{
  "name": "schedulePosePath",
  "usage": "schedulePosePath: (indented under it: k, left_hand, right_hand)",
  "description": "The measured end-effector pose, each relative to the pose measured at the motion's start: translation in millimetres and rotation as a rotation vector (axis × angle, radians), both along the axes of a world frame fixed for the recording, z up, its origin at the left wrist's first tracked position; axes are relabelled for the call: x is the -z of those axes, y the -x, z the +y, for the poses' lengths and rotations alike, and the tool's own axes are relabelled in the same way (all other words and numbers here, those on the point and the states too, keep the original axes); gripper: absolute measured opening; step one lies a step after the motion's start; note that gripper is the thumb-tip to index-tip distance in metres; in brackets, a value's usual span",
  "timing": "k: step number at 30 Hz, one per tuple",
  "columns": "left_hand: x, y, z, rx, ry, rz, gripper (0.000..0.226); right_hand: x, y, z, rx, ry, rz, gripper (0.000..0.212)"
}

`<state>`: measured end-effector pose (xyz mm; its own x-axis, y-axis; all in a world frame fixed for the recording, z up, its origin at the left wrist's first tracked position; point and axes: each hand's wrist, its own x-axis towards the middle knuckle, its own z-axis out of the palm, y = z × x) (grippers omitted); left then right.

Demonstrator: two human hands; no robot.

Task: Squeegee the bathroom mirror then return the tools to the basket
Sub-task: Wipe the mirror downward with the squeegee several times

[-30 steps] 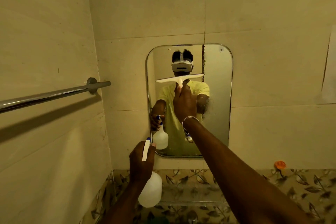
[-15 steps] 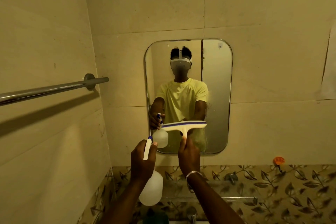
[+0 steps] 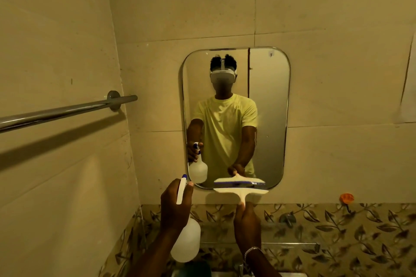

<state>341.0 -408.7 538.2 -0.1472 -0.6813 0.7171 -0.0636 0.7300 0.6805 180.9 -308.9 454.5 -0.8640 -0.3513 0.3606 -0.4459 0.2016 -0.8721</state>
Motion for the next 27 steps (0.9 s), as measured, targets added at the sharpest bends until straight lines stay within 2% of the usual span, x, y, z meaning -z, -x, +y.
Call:
schedulePosePath:
  k: [4, 9, 12, 15, 21, 27]
  left_hand:
    - [0, 8, 3, 0.025, 0.015, -0.01, 0.01]
    - [-5, 22, 12, 0.066, 0.05, -0.002, 0.018]
    - [-6, 30, 19, 0.111, 0.029, 0.015, 0.015]
    - [-5, 38, 22, 0.119, 0.007, 0.022, 0.013]
    - [-6, 47, 27, 0.098, 0.003, 0.011, 0.014]
    - [-3, 49, 27, 0.116, -0.012, 0.021, 0.008]
  right_hand:
    - [-61, 13, 24, 0.017, 0.165, 0.138, 0.027]
    - [-211, 50, 43, -0.003, 0.314, 0.332, 0.029]
    - [-300, 74, 48, 0.034, 0.357, 0.459, 0.024]
    - [-360, 88, 47, 0.066, 0.41, 0.487, 0.024]
    - [-412, 99, 32, 0.034, 0.351, 0.46, 0.027]
    - [-423, 98, 23, 0.048, 0.278, 0.479, 0.03]
